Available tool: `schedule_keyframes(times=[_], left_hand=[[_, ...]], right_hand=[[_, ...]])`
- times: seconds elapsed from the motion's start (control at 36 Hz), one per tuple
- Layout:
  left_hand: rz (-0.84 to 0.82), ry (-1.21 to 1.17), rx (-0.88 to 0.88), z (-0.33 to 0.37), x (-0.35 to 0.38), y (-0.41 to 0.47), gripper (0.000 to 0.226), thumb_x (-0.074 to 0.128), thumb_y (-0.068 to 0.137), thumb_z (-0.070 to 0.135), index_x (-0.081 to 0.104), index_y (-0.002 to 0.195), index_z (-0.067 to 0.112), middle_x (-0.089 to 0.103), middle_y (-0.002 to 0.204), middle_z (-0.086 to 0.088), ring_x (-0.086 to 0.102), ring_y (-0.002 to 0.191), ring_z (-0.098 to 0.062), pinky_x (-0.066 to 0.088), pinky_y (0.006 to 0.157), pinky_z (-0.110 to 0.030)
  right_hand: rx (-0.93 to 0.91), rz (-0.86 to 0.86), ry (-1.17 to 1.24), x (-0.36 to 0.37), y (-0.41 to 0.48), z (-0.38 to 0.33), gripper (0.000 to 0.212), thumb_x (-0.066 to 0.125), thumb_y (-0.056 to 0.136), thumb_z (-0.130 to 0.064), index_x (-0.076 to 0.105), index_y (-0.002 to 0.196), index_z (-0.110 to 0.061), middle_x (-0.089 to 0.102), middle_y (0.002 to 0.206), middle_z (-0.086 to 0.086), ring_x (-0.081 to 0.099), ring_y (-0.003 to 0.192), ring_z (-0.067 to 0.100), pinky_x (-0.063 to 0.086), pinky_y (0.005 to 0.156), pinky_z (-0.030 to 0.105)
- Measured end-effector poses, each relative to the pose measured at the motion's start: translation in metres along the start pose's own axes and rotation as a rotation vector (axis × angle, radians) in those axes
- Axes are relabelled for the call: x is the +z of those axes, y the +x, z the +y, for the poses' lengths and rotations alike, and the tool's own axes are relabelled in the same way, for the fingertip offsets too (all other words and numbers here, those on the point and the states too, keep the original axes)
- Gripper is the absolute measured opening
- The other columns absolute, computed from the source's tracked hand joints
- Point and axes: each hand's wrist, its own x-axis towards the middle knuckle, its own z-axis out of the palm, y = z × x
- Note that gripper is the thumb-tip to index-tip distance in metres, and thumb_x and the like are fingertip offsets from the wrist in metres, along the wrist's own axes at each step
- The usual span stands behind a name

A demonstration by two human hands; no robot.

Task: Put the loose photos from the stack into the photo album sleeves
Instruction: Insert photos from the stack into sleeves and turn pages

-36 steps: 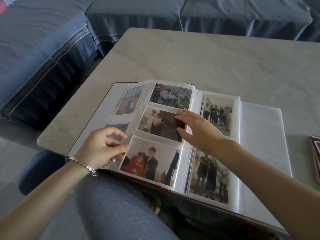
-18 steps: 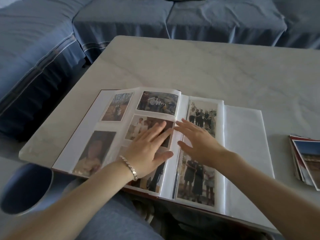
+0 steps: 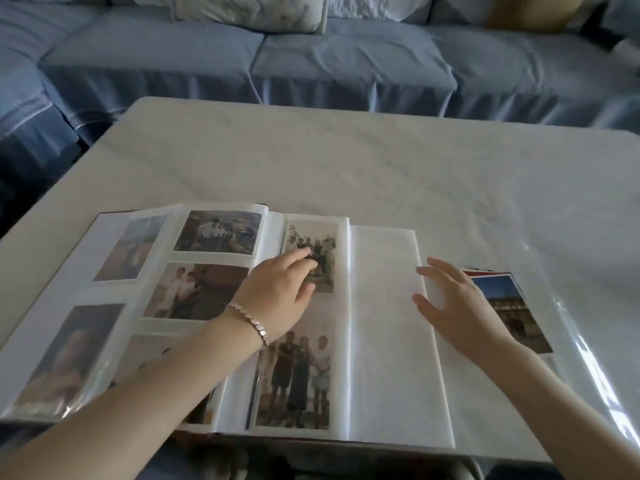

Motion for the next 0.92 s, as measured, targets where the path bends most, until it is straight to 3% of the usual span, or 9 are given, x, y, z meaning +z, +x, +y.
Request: schedule_keyframes(times=[0.14, 0.25, 0.31, 0.44, 0.64, 0.81, 0.86, 0.89, 0.92], left_hand=[[-0.126, 0.008, 0.141, 0.04, 0.031, 0.018, 0.051, 0.042, 0.096, 0.041, 0.036, 0.142, 0.022, 0.017, 0.155, 0.007, 0.014, 0.142, -0.01, 0.002, 0.112, -0.022], [-0.268, 0.12, 0.147, 0.055, 0.052, 0.031, 0.066, 0.03, 0.092, 0.06, 0.017, 0.148, 0.028, -0.001, 0.158, 0.007, -0.002, 0.144, -0.01, -0.003, 0.114, -0.031], [-0.329, 0.2, 0.092, 0.057, 0.059, 0.034, 0.069, 0.028, 0.091, 0.063, 0.009, 0.149, 0.031, -0.008, 0.158, 0.006, -0.008, 0.144, -0.013, -0.005, 0.115, -0.036], [-0.356, 0.234, -0.02, 0.047, 0.064, 0.035, 0.065, 0.027, 0.094, 0.057, 0.005, 0.149, 0.031, -0.013, 0.157, 0.005, -0.015, 0.143, -0.015, -0.003, 0.115, -0.041], [-0.226, 0.182, 0.031, 0.03, 0.055, 0.022, 0.054, 0.033, 0.097, 0.041, 0.012, 0.147, 0.04, -0.007, 0.158, 0.007, -0.01, 0.144, -0.015, -0.002, 0.117, -0.035], [-0.196, 0.186, 0.203, 0.03, 0.049, 0.021, 0.051, 0.037, 0.096, 0.018, 0.029, 0.142, 0.038, -0.002, 0.156, 0.015, -0.026, 0.133, -0.005, -0.018, 0.109, -0.026], [-0.128, 0.173, 0.267, 0.034, 0.045, 0.021, 0.049, 0.048, 0.091, 0.009, 0.048, 0.134, 0.032, 0.021, 0.152, 0.014, -0.014, 0.138, -0.01, -0.012, 0.113, -0.028], [-0.076, 0.178, 0.315, 0.037, 0.042, 0.021, 0.047, 0.062, 0.081, 0.002, 0.061, 0.121, 0.026, 0.042, 0.143, 0.008, 0.009, 0.141, -0.017, 0.006, 0.116, -0.036], [-0.019, 0.175, 0.359, 0.041, 0.04, 0.021, 0.047, 0.075, 0.065, -0.006, 0.071, 0.104, 0.02, 0.061, 0.125, 0.003, 0.039, 0.133, -0.024, 0.029, 0.108, -0.047]], right_hand=[[0.217, -0.014, -0.126, -0.018, -0.008, 0.045, 0.05, 0.06, 0.086, -0.026, 0.049, 0.132, -0.01, 0.041, 0.141, 0.007, 0.036, 0.129, 0.027, 0.031, 0.104, 0.033], [0.391, -0.05, -0.134, -0.019, -0.018, 0.063, 0.068, 0.053, 0.089, -0.041, 0.025, 0.144, -0.011, 0.028, 0.147, 0.01, 0.025, 0.136, 0.028, 0.026, 0.106, 0.037], [0.411, -0.098, -0.178, -0.015, -0.022, 0.068, 0.068, 0.053, 0.088, -0.042, 0.026, 0.142, -0.011, 0.029, 0.145, 0.012, 0.025, 0.136, 0.027, 0.026, 0.106, 0.036], [0.311, -0.062, -0.275, -0.012, -0.025, 0.075, 0.047, 0.047, 0.092, -0.045, 0.044, 0.126, -0.013, 0.044, 0.13, 0.005, 0.037, 0.128, 0.023, 0.031, 0.097, 0.03], [0.257, 0.004, -0.277, -0.012, -0.029, 0.076, 0.035, 0.043, 0.095, -0.035, 0.052, 0.123, -0.017, 0.054, 0.126, -0.004, 0.05, 0.116, 0.019, 0.034, 0.089, 0.026], [0.206, -0.027, -0.322, -0.011, -0.035, 0.076, 0.047, 0.046, 0.09, -0.052, 0.054, 0.123, -0.02, 0.052, 0.129, -0.006, 0.05, 0.119, 0.013, 0.036, 0.092, 0.023], [0.198, -0.037, -0.329, -0.011, -0.036, 0.075, 0.043, 0.045, 0.091, -0.05, 0.056, 0.118, -0.019, 0.054, 0.124, -0.007, 0.05, 0.116, 0.013, 0.036, 0.088, 0.023], [0.196, -0.038, -0.331, -0.011, -0.036, 0.073, 0.038, 0.044, 0.091, -0.047, 0.058, 0.113, -0.019, 0.055, 0.118, -0.006, 0.051, 0.112, 0.013, 0.035, 0.083, 0.023], [0.198, -0.029, -0.322, -0.011, -0.037, 0.071, 0.032, 0.043, 0.092, -0.043, 0.058, 0.107, -0.019, 0.057, 0.112, -0.006, 0.052, 0.107, 0.014, 0.033, 0.076, 0.023]])
